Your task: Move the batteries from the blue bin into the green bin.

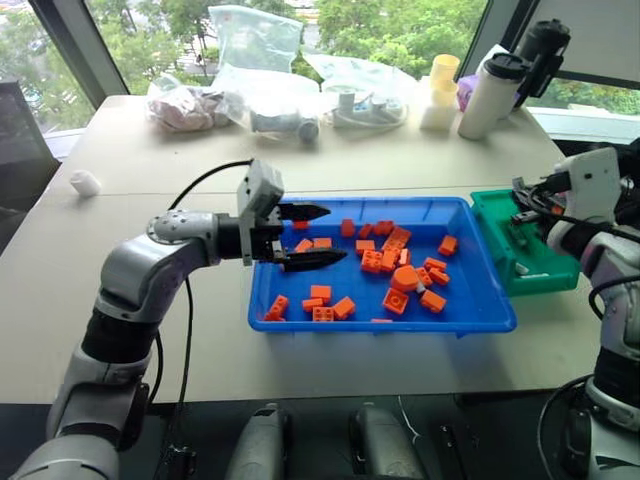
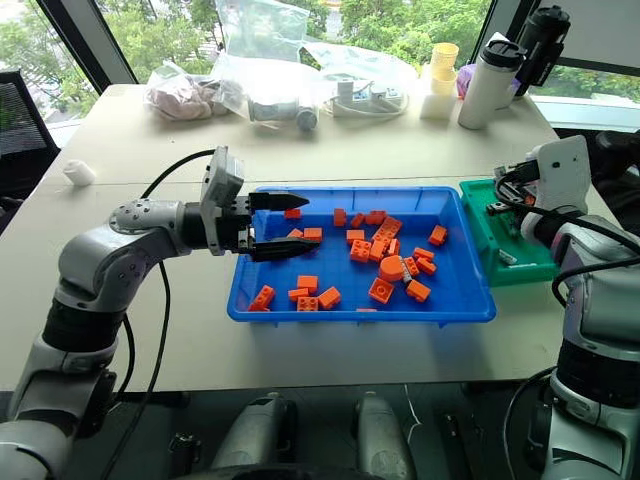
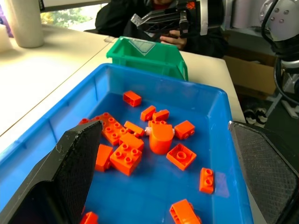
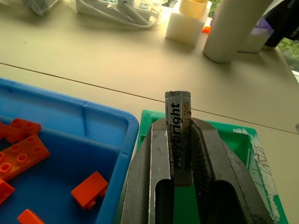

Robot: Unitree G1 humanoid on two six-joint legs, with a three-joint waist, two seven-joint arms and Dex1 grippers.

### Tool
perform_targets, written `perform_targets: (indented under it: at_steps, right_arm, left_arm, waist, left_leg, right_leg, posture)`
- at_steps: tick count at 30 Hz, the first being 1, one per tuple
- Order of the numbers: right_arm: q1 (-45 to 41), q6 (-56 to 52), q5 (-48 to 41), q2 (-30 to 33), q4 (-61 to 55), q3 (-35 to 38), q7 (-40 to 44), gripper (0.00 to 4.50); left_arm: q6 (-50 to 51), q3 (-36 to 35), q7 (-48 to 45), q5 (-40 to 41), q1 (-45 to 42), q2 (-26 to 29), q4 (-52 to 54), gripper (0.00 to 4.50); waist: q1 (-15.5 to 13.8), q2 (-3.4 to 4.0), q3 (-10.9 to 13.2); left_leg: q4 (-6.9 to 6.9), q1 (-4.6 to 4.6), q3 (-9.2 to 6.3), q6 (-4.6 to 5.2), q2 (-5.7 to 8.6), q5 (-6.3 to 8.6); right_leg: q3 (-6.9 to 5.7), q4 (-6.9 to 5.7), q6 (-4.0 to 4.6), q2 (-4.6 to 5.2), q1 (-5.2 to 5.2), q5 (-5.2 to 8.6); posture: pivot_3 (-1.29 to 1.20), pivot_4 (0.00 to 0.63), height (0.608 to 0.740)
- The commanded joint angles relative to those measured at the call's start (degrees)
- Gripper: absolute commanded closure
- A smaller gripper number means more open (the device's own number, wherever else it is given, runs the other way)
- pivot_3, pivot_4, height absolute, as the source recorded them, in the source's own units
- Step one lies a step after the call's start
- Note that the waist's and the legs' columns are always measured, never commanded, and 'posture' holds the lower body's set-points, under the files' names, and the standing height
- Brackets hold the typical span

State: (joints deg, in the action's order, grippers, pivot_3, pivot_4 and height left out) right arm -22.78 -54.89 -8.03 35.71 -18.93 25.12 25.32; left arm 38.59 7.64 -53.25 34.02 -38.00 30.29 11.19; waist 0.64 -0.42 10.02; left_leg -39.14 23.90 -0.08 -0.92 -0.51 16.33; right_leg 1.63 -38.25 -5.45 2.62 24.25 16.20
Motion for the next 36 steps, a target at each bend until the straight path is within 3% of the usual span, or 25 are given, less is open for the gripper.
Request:
perform_targets:
  at_steps: [1, 5, 11, 14, 17, 19, 22, 25, 31, 36]
  right_arm:
    - [0.69, -0.55, -0.35, 0.37, -2.05, 1.44, -2.31, 4.49]
    - [1.18, -2.20, -0.44, 0.70, 0.04, 0.47, -4.00, 4.49]
    - [1.86, -0.56, 0.52, 1.91, 4.21, 0.10, -6.17, 1.79]
    - [1.52, 0.01, 0.57, 2.75, 4.84, -0.06, -6.87, 0.19]
    - [1.24, 2.63, 0.96, 3.94, 4.73, -0.50, -7.22, 0.08]
    - [-1.52, 1.60, -4.70, 2.68, 0.80, 0.05, -3.76, 0.08]
    - [-4.19, -8.04, -15.58, 0.72, -6.26, -1.61, 2.11, 0.08]
    - [-2.70, -12.64, -20.61, 3.37, -10.52, -5.86, 6.75, 0.08]
    - [3.09, -11.59, -21.82, 15.90, -12.04, -16.22, 15.49, 0.08]
    - [3.32, -9.87, -21.87, 15.49, -10.33, -20.45, 15.96, 0.08]
  left_arm:
    - [-2.92, 0.72, 0.95, -3.82, -1.77, -0.51, -1.41, 0.00]
    - [-5.90, 4.22, -2.16, -8.16, -2.00, 0.88, -2.71, 0.00]
    - [-7.99, 6.28, -4.35, -11.50, -1.99, 1.39, -3.38, 0.00]
    - [-8.31, 5.93, -4.87, -12.12, -2.02, 1.32, -3.75, 0.00]
    - [-8.63, 5.43, -5.31, -12.39, -2.07, 1.35, -4.16, 0.00]
    - [-7.54, 3.48, -5.60, -10.94, -2.28, 1.70, -4.69, 0.00]
    - [-6.25, 1.57, -9.52, -8.77, -1.01, 4.93, -3.70, 0.00]
    - [-4.13, 0.94, -11.97, -7.32, -0.05, 8.29, -2.32, 0.00]
    - [-2.01, -1.35, -11.51, -6.27, 1.32, 10.92, -0.78, 0.00]
    - [-1.19, -2.07, -9.70, -6.18, 3.17, 10.58, 0.94, 0.00]
  waist:
    - [0.25, 0.01, 0.00]
    - [0.24, 0.02, -0.01]
    - [-0.06, 0.02, -0.01]
    - [0.03, 0.02, -0.01]
    - [0.05, 0.02, -0.01]
    - [0.26, 0.02, -0.01]
    - [0.70, 0.04, 0.00]
    - [0.36, 0.04, 0.00]
    - [-1.06, 0.04, 0.01]
    - [-0.95, 0.03, 0.01]
  left_leg:
    - [0.00, -0.01, 0.00, 0.00, 0.00, 0.00]
    - [0.02, -0.02, 0.00, 0.00, -0.03, 0.00]
    - [0.01, 0.00, -0.01, 0.00, 0.00, 0.00]
    - [0.01, 0.00, 0.00, 0.00, 0.00, 0.00]
    - [0.01, 0.00, -0.01, 0.00, -0.01, 0.00]
    - [0.01, -0.01, -0.01, 0.00, -0.01, 0.00]
    - [0.02, -0.05, 0.00, 0.01, -0.13, 0.01]
    - [0.11, -0.09, -0.13, 0.02, -0.22, 0.01]
    - [-0.04, 0.04, -0.10, 0.03, 0.06, 0.02]
    - [-0.06, 0.02, -0.12, 0.07, 0.02, 0.04]
  right_leg:
    - [0.00, 0.00, 0.00, -0.01, 0.00, 0.00]
    - [0.01, 0.00, 0.00, -0.04, 0.00, 0.00]
    - [0.01, 0.03, 0.00, 0.00, -0.02, 0.00]
    - [0.01, 0.02, 0.00, 0.00, -0.02, 0.00]
    - [0.01, 0.02, 0.00, -0.02, -0.02, 0.00]
    - [0.01, 0.02, 0.00, -0.02, -0.02, 0.00]
    - [0.02, 0.00, 0.00, -0.14, -0.01, 0.00]
    - [-0.01, -0.01, 0.02, -0.24, -0.02, 0.01]
    - [-0.06, 0.19, 0.01, 0.08, -0.15, 0.01]
    - [-0.06, 0.22, 0.00, 0.03, -0.19, 0.01]
  posture:
    - [0.00, 0.150, 0.740]
    - [0.00, 0.150, 0.740]
    - [0.00, 0.150, 0.740]
    - [0.00, 0.150, 0.740]
    - [0.00, 0.150, 0.740]
    - [0.00, 0.150, 0.740]
    - [0.00, 0.150, 0.740]
    - [0.00, 0.150, 0.740]
    - [0.00, 0.150, 0.740]
    - [0.00, 0.150, 0.740]
